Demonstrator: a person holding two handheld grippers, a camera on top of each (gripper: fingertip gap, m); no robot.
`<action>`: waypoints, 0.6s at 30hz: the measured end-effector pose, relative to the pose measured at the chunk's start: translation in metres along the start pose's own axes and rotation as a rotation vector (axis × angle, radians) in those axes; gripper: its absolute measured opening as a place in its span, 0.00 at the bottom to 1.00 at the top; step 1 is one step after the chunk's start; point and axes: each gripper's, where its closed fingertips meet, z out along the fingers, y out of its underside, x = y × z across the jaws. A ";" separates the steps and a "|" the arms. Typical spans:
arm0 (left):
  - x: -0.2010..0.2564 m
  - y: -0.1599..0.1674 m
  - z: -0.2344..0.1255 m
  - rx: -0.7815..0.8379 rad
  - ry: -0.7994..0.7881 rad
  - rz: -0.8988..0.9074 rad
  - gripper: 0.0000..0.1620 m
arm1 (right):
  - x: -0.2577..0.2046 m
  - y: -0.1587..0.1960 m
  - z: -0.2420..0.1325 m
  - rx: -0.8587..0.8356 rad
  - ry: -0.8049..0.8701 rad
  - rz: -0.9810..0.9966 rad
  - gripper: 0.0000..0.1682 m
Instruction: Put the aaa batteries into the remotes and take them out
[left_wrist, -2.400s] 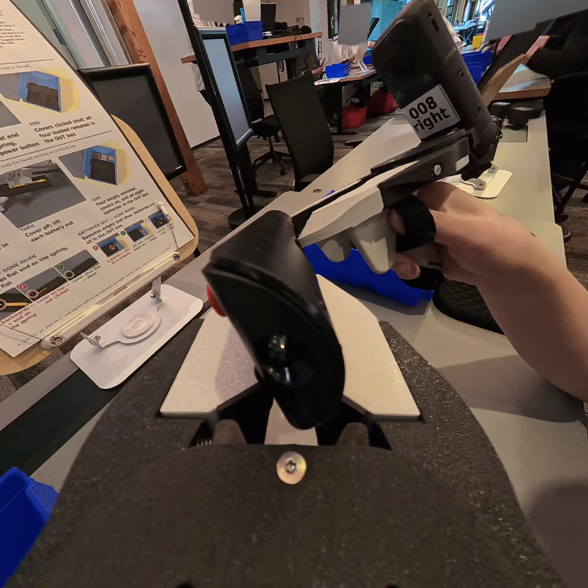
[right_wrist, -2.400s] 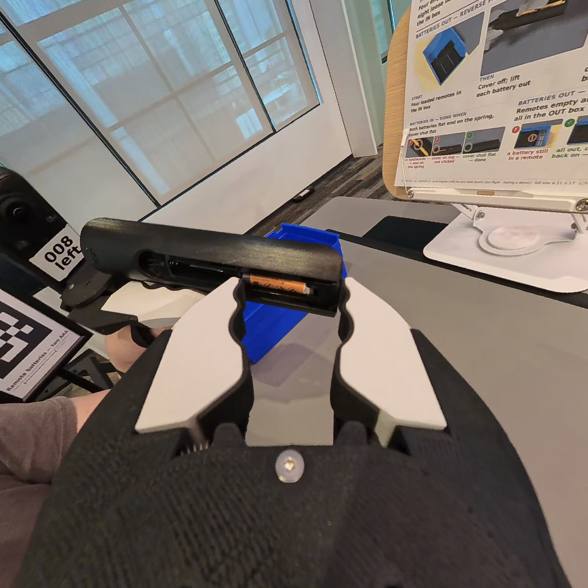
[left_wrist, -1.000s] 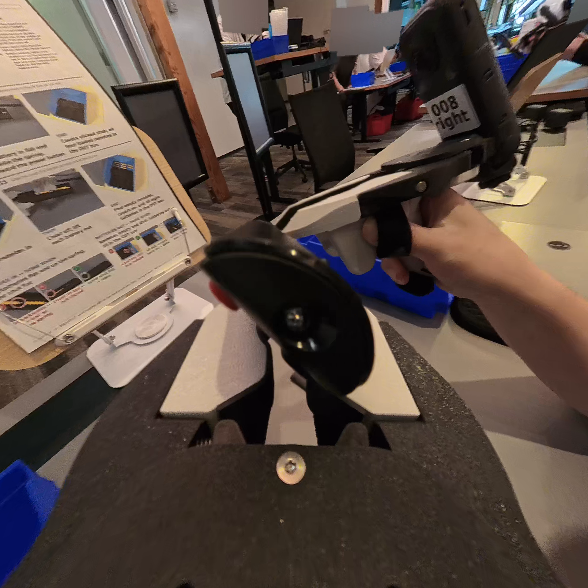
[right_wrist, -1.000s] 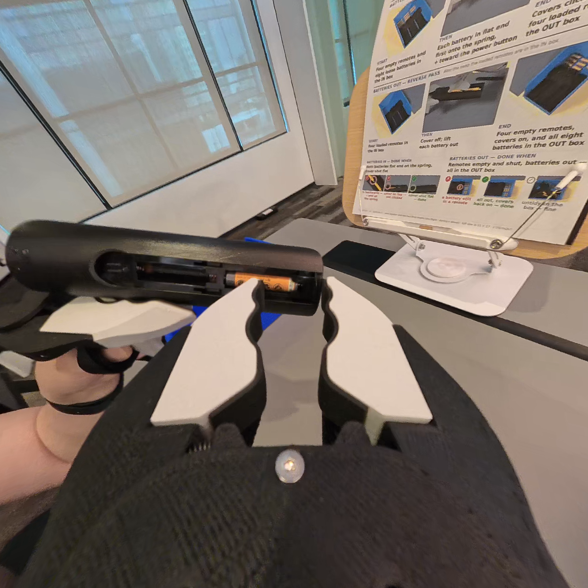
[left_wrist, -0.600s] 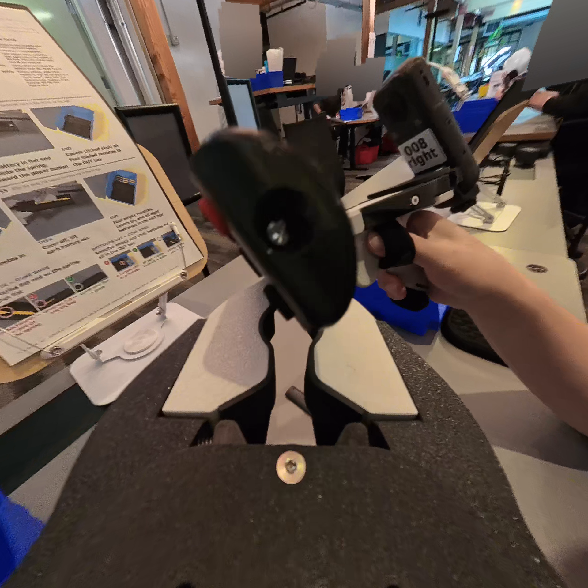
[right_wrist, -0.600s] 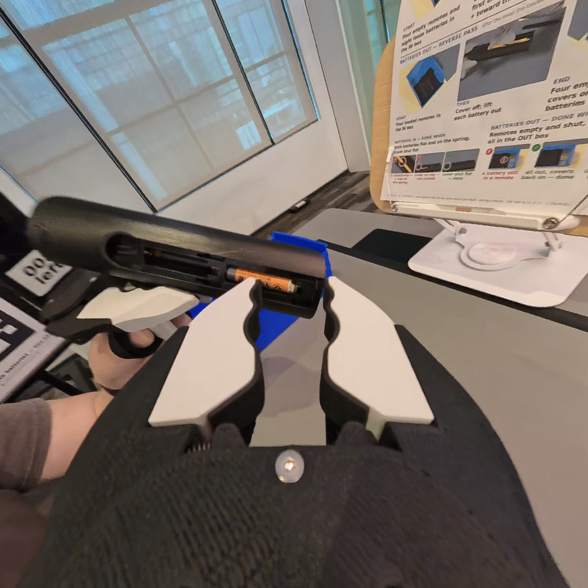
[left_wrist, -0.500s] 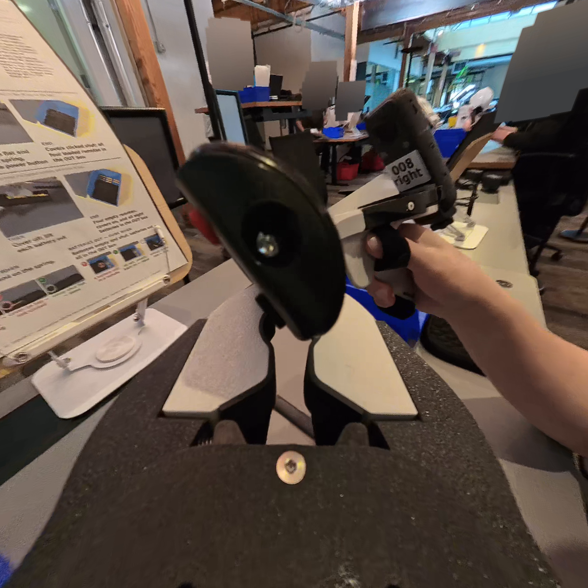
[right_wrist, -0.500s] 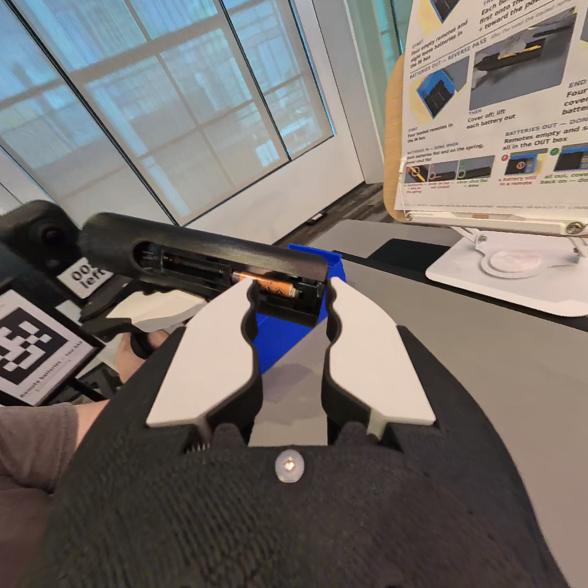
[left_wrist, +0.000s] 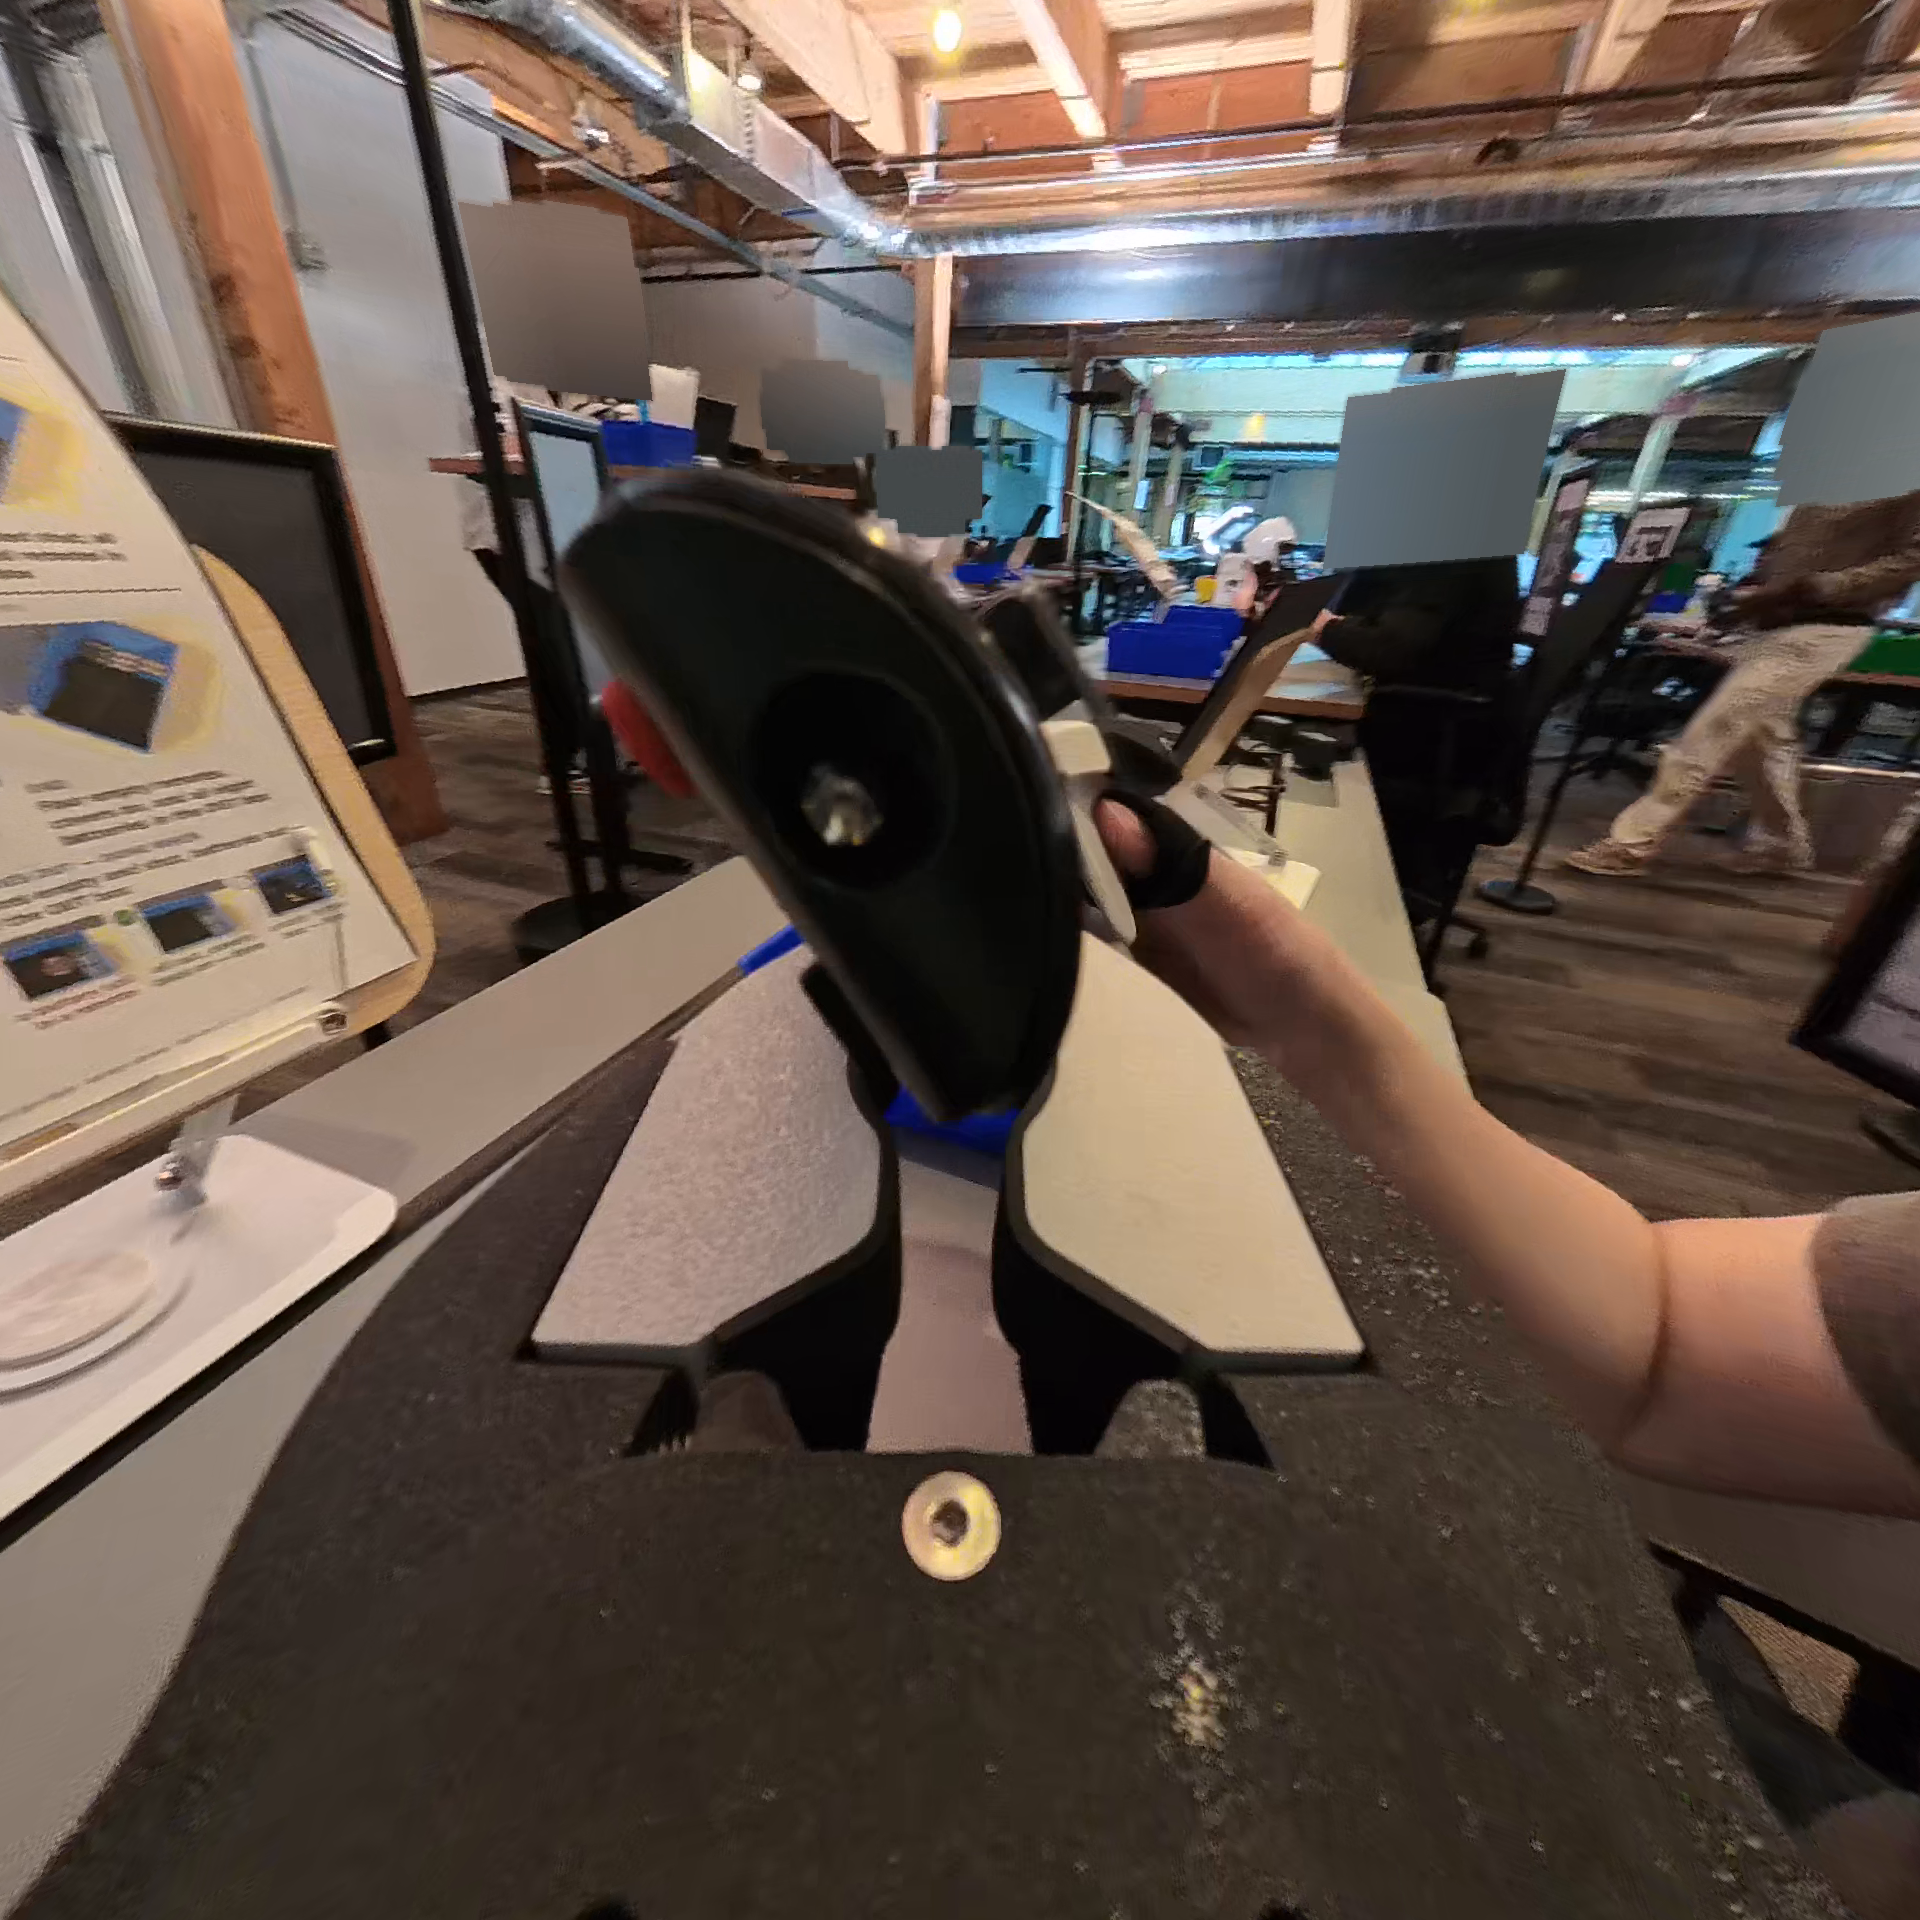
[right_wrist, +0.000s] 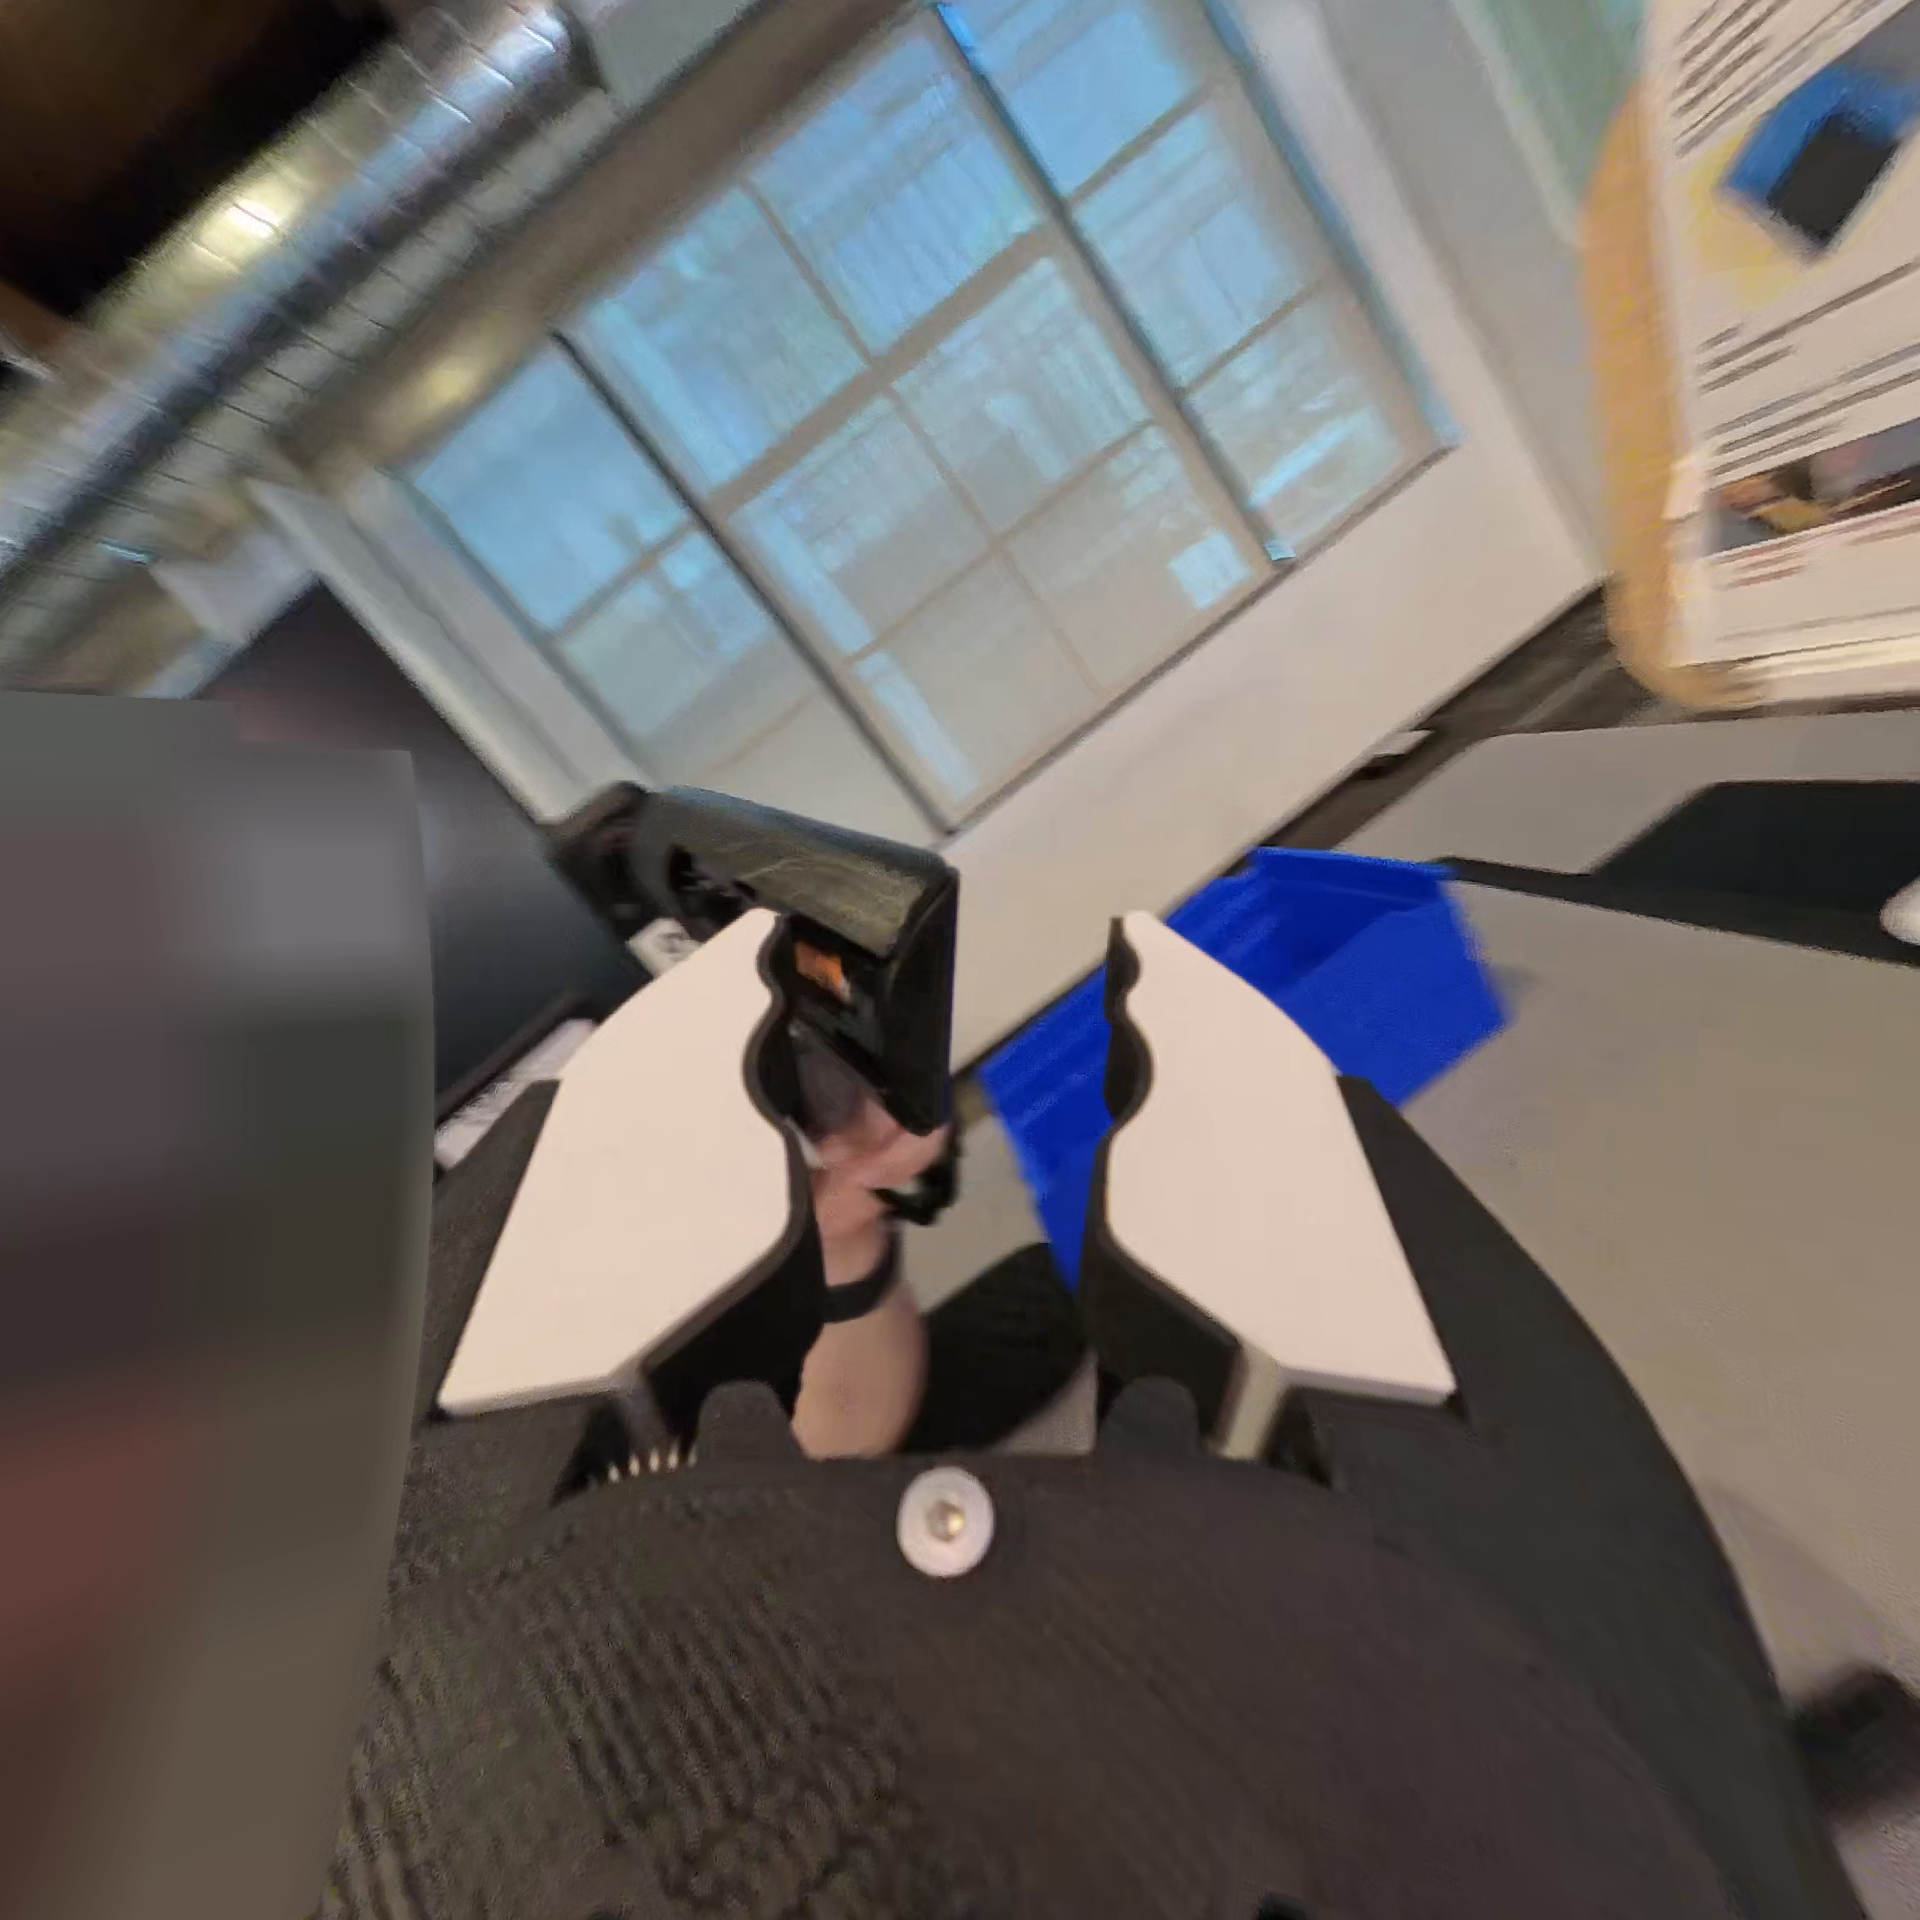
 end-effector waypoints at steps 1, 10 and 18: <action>0.000 0.001 0.000 -0.013 0.017 -0.007 0.10 | -0.011 0.001 0.001 -0.006 -0.100 0.036 0.27; 0.001 0.003 -0.006 -0.061 0.119 -0.052 0.15 | -0.022 0.008 0.004 -0.038 -0.241 0.009 0.12; -0.003 0.002 -0.006 -0.033 0.099 0.001 0.15 | -0.024 0.010 0.007 -0.040 -0.221 -0.033 0.12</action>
